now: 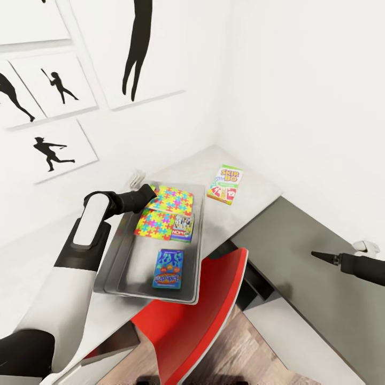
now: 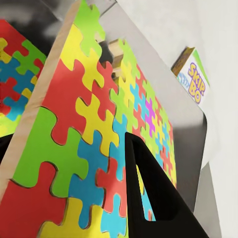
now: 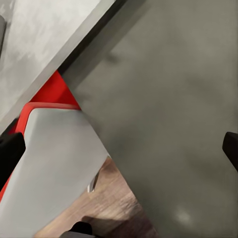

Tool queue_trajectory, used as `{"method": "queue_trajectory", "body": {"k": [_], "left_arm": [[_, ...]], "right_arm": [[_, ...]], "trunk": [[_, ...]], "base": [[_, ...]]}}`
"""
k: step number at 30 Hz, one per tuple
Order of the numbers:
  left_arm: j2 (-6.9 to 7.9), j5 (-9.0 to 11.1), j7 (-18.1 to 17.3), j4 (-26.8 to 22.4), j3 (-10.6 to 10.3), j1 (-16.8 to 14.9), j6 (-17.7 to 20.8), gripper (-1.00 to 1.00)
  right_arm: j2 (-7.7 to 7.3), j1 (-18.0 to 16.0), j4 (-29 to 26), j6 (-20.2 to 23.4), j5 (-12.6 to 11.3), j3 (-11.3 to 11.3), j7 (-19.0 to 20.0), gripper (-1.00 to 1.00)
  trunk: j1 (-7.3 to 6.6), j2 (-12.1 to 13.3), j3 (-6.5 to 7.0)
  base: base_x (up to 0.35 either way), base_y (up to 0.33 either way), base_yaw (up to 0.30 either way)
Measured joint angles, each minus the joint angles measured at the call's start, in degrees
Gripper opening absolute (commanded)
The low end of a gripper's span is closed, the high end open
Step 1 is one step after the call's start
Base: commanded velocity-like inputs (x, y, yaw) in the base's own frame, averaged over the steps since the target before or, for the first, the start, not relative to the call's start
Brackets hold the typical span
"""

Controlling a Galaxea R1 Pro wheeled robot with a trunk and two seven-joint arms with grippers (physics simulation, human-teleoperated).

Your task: Put all the toys in the child's room - the three board games (two on the bed and one on the table), the two jigsaw puzzles on the table, and the tennis ball on the table - inside the toy box on the table in the child's room.

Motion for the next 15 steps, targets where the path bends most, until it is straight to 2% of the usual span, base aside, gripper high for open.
{"method": "queue_trajectory", "body": {"k": [7, 15], "left_arm": [[-0.31, 0.05, 0.17, 1.59, -0.5, -2.84, 0.16, -1.0], [-0.52, 0.02, 0.23, 2.31, -0.69, -3.88, 0.2, -1.0]], "right_arm": [[0.25, 0.04, 0.0, -0.03, 0.01, 0.09, 0.0, 1.0], [0.29, 0.06, 0.0, -0.02, 0.01, 0.1, 0.0, 1.0]], "trunk": [[0.0, 0.0, -0.65], [0.0, 0.0, -1.4]], "base": [[0.0, 0.0, 0.0], [0.0, 0.0, 0.0]]}}
